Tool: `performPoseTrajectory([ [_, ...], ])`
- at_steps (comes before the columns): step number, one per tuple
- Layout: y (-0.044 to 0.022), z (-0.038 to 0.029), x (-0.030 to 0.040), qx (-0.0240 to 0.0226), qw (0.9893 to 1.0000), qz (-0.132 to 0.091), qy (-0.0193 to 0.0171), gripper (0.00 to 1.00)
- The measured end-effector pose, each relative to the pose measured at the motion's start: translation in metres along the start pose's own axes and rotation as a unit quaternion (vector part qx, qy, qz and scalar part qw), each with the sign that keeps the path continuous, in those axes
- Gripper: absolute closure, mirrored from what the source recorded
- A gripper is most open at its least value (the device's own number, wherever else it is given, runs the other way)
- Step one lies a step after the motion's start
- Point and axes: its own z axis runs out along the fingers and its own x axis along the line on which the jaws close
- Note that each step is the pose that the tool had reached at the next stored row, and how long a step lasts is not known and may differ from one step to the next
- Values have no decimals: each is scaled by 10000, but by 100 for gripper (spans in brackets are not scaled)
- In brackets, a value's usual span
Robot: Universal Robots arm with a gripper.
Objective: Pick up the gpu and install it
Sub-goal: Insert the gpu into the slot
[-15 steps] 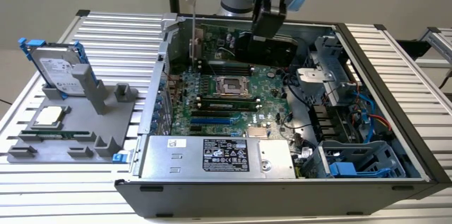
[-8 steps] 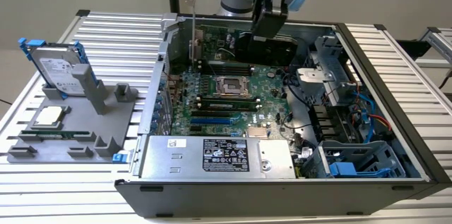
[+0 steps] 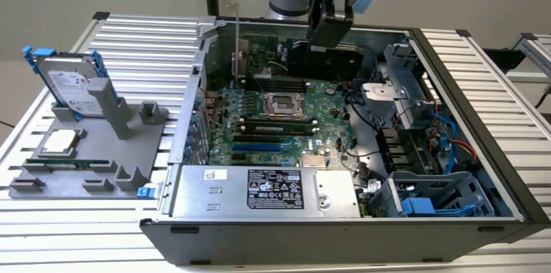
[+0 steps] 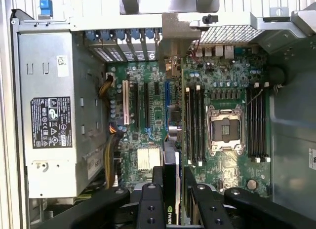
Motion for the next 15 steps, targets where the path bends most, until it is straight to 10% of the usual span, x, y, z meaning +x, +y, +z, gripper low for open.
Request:
performPoseTrajectory([
  [9, 6, 100, 1, 146, 9999, -57, 7, 100],
  [15, 9, 123, 2, 161, 9999, -57, 12, 100],
])
